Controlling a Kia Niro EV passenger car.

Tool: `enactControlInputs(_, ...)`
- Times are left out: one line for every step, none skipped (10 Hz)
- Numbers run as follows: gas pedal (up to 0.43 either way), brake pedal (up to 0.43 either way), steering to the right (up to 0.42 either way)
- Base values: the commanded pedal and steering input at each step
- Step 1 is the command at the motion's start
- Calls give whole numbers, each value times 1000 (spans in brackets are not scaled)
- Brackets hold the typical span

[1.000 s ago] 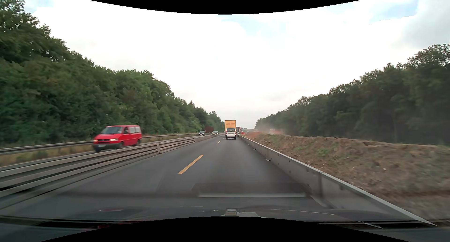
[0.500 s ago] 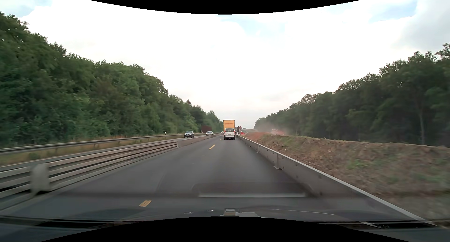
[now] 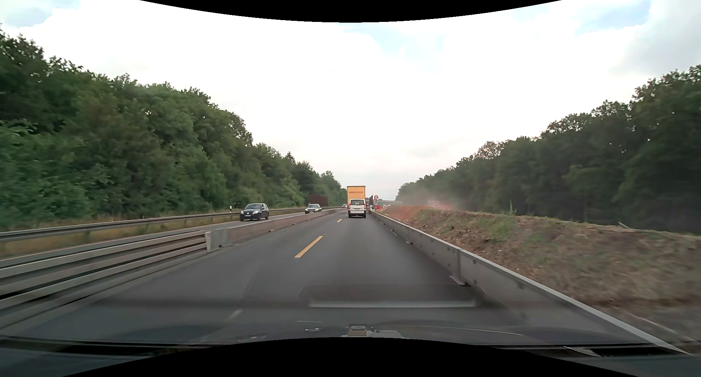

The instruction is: Follow the waypoints while adhering to traffic rules and regulations

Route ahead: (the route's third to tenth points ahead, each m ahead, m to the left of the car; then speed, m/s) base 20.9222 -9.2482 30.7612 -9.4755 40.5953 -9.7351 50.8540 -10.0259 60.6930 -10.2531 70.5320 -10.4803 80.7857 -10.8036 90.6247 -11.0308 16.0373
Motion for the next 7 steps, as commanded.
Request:
enactControlInputs(98, 0, -2)
enactControlInputs(110, 0, -2)
enactControlInputs(110, 0, -2)
enactControlInputs(110, 0, -3)
enactControlInputs(110, 0, -3)
enactControlInputs(110, 0, -3)
enactControlInputs(110, 0, -5)
